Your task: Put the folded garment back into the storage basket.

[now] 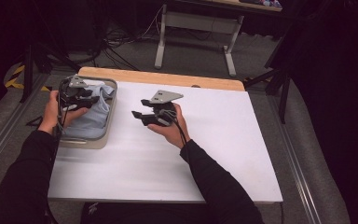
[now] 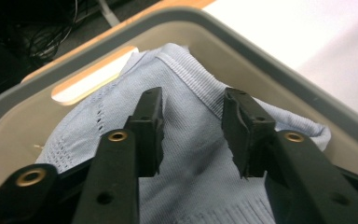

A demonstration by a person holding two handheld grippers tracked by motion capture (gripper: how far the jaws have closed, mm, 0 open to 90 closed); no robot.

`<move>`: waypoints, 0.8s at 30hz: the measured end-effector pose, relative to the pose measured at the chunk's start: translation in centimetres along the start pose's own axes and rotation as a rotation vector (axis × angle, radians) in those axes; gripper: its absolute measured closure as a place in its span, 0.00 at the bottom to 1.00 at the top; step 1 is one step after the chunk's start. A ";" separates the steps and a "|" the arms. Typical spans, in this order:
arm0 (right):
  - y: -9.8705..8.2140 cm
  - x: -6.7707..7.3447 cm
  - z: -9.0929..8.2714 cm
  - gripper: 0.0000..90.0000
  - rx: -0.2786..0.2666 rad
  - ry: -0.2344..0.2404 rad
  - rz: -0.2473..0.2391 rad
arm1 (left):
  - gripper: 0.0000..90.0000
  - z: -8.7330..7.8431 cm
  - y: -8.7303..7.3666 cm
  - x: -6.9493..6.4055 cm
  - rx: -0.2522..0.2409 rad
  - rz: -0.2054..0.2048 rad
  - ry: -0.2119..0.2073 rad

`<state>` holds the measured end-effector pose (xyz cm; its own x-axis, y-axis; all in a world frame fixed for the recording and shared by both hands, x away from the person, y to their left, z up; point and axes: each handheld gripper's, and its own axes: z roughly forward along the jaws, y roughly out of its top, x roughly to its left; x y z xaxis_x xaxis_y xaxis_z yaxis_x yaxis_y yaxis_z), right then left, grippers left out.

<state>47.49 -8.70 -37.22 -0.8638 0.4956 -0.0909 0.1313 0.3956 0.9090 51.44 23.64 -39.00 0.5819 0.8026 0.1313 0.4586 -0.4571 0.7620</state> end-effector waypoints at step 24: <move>-6.4 -1.4 -12.3 0.44 0.005 -0.155 -0.028 | 1.00 -1.3 -0.1 1.1 0.004 -0.032 0.078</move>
<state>41.84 -21.43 -37.91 -0.7818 0.5976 -0.1779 0.1112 0.4143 0.9033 51.21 25.07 -38.11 0.5129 0.8441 0.1560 0.4790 -0.4322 0.7640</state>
